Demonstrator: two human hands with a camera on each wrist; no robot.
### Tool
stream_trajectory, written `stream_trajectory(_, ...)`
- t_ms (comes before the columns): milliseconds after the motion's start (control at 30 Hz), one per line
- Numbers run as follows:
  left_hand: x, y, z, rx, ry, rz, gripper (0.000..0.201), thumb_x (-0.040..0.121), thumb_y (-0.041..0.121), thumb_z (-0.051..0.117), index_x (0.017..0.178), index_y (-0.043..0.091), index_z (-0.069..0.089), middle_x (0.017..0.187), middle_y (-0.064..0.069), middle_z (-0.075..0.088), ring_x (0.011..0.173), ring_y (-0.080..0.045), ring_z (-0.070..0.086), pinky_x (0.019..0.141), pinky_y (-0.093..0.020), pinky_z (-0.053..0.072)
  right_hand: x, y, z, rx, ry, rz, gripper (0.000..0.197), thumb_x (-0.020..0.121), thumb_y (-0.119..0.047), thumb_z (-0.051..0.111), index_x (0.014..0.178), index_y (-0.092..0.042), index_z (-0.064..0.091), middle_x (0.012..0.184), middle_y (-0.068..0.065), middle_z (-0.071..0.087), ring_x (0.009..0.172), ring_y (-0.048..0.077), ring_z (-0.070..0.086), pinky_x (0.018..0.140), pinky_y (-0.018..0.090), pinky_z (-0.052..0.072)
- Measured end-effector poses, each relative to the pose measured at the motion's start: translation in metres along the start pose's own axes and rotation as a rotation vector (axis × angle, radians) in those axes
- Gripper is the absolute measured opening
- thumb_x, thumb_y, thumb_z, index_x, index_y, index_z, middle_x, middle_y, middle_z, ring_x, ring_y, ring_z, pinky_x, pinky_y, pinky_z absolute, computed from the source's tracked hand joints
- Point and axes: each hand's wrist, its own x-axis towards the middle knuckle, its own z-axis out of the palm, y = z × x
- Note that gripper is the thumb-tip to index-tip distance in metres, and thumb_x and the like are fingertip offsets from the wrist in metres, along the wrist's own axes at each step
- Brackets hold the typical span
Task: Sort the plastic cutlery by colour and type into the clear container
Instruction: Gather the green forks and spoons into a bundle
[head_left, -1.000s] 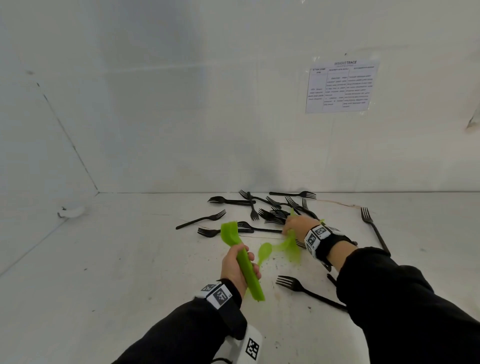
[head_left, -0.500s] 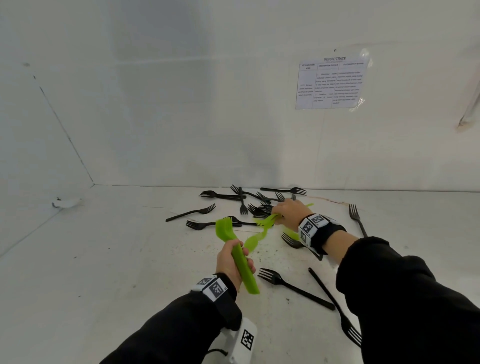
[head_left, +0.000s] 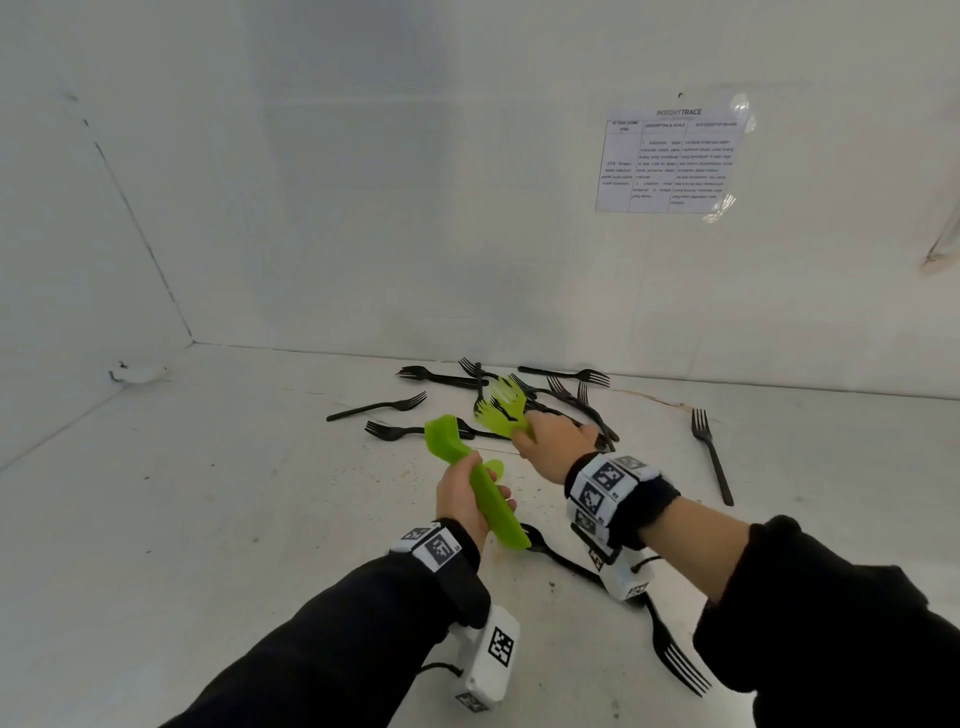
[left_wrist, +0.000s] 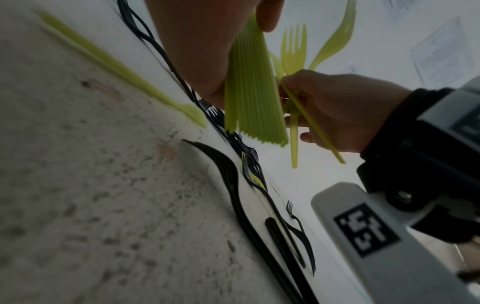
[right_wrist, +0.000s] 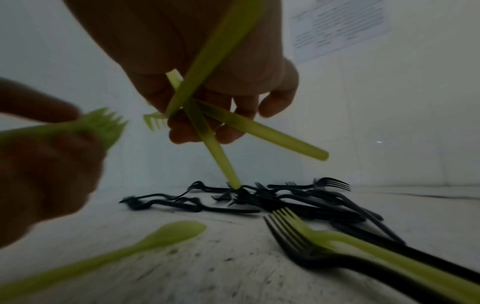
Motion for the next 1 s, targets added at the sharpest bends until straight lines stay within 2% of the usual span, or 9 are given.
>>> stream_trajectory(133,0.004,-0.006,0.004,0.011,0.019,0.043,0.022,0.094,0.025,0.051,0.103,0.005,0.050,0.075,-0.008,0.050,0.056,-0.021,0.047,0.055,-0.031,0.042,-0.007,-0.003,0.014,0.101,-0.005,-0.037,0.014,0.098,-0.026,0.034,0.090,-0.015,0.039,0.098,0.008,0.069,0.093,0.026,0.061,0.093,0.040,0.037)
stream_trajectory(233,0.004,-0.011,0.005,0.030,0.014,0.060,0.018,0.093,0.023,0.052,0.097,0.006,0.052,0.076,-0.007,0.049,0.055,-0.021,0.047,0.055,-0.031,0.041,-0.010,0.001,0.013,0.441,-0.036,-0.031,0.016,0.098,-0.023,0.041,0.088,-0.011,0.044,0.084,0.010,0.060,0.062,0.020,0.056,0.061,0.030,0.046)
stream_trajectory(300,0.004,-0.013,0.006,0.028,0.002,0.048,0.016,0.092,0.022,0.052,0.089,0.007,0.052,0.074,-0.006,0.047,0.052,-0.021,0.047,0.055,-0.031,0.040,-0.013,0.002,0.014,0.556,-0.040,-0.006,0.019,0.096,-0.022,0.045,0.080,-0.012,0.048,0.074,0.005,0.053,0.054,0.016,0.050,0.053,0.025,0.044)
stream_trajectory(433,0.003,-0.019,0.009,0.008,-0.018,0.025,0.019,0.092,0.020,0.049,0.078,0.007,0.051,0.068,-0.005,0.043,0.039,-0.016,0.046,0.054,-0.029,0.037,-0.021,0.005,0.020,0.503,0.022,-0.064,0.018,0.094,-0.021,0.049,0.083,-0.008,0.056,0.073,0.001,0.051,0.069,0.016,0.049,0.067,0.030,0.046)
stream_trajectory(533,0.004,-0.023,0.010,0.023,-0.004,0.036,0.016,0.093,0.021,0.049,0.088,0.006,0.049,0.070,-0.006,0.044,0.049,-0.020,0.044,0.054,-0.029,0.038,-0.023,0.008,0.024,0.461,0.095,-0.066,0.032,0.097,-0.022,0.046,0.066,-0.022,0.036,0.064,-0.006,0.039,0.058,0.006,0.038,0.051,0.015,0.029)
stream_trajectory(633,0.005,-0.026,0.009,0.023,-0.005,0.049,0.014,0.093,0.021,0.049,0.093,0.007,0.048,0.072,-0.007,0.044,0.049,-0.020,0.045,0.054,-0.029,0.039,-0.025,0.011,0.025,0.512,0.137,-0.044,0.025,0.097,-0.022,0.046,0.073,-0.019,0.041,0.067,-0.006,0.042,0.061,0.009,0.040,0.052,0.024,0.025)
stream_trajectory(767,0.000,-0.027,0.011,0.023,-0.040,0.051,0.028,0.093,0.023,0.050,0.111,0.004,0.058,0.099,-0.018,0.062,0.075,-0.028,0.060,0.064,-0.035,0.049,-0.030,0.007,0.030,0.504,0.132,-0.107,0.011,0.094,-0.017,0.052,0.084,-0.016,0.049,0.070,-0.009,0.043,0.064,0.009,0.046,0.052,0.012,0.034)
stream_trajectory(867,-0.004,-0.025,0.014,0.010,-0.068,0.043,0.035,0.093,0.023,0.048,0.120,0.004,0.058,0.118,-0.024,0.061,0.094,-0.032,0.062,0.077,-0.039,0.051,-0.029,0.005,0.032,0.563,0.108,-0.086,0.003,0.093,-0.019,0.053,0.095,-0.016,0.052,0.080,-0.004,0.051,0.077,0.016,0.051,0.066,0.023,0.042)
stream_trajectory(1000,-0.003,-0.022,0.013,0.022,-0.116,0.033,0.032,0.095,0.021,0.044,0.119,0.006,0.058,0.115,-0.021,0.062,0.094,-0.030,0.062,0.080,-0.039,0.049,-0.027,0.005,0.031,0.632,0.054,-0.053,0.009,0.093,-0.022,0.053,0.099,-0.017,0.057,0.093,0.002,0.058,0.083,0.017,0.055,0.075,0.032,0.049)
